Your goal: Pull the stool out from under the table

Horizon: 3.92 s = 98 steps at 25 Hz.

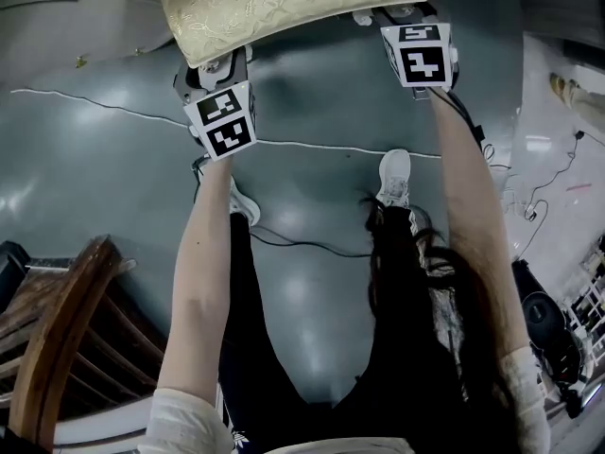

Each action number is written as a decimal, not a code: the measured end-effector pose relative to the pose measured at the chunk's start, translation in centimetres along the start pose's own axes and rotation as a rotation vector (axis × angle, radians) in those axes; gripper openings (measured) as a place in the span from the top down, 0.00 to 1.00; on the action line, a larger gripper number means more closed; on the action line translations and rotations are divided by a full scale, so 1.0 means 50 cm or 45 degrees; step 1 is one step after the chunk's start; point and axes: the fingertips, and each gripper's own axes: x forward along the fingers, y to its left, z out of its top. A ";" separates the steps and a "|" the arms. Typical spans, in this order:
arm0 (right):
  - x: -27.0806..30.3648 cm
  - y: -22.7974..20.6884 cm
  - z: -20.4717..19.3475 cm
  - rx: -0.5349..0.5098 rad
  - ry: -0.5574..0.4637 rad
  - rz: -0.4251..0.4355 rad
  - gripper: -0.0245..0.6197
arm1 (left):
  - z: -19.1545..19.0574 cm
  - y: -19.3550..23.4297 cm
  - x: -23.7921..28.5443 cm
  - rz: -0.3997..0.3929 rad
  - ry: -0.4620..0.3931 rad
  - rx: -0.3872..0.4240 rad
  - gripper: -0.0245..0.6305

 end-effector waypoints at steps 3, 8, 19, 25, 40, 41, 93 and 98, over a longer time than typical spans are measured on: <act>-0.012 0.006 -0.010 0.027 0.008 -0.021 0.48 | -0.001 0.002 0.001 -0.028 0.002 0.016 0.45; -0.023 0.012 -0.029 0.053 0.031 -0.030 0.48 | -0.007 0.000 -0.003 -0.055 0.023 0.038 0.46; -0.026 0.027 -0.053 0.104 0.074 -0.032 0.48 | -0.016 0.004 0.006 -0.098 0.084 0.085 0.46; -0.034 0.039 -0.059 0.145 0.091 -0.031 0.48 | -0.008 0.016 0.006 -0.119 0.125 0.123 0.46; -0.041 0.053 -0.118 0.175 0.182 -0.035 0.48 | -0.047 -0.002 0.010 -0.178 0.247 0.164 0.46; -0.045 0.047 -0.111 0.184 0.190 -0.034 0.48 | -0.035 -0.001 0.008 -0.185 0.263 0.172 0.46; -0.032 0.069 -0.128 0.176 0.408 0.124 0.54 | -0.015 0.035 -0.010 -0.220 0.397 0.308 0.55; -0.037 0.072 -0.128 0.170 0.431 0.130 0.55 | -0.014 0.037 -0.011 -0.237 0.431 0.310 0.55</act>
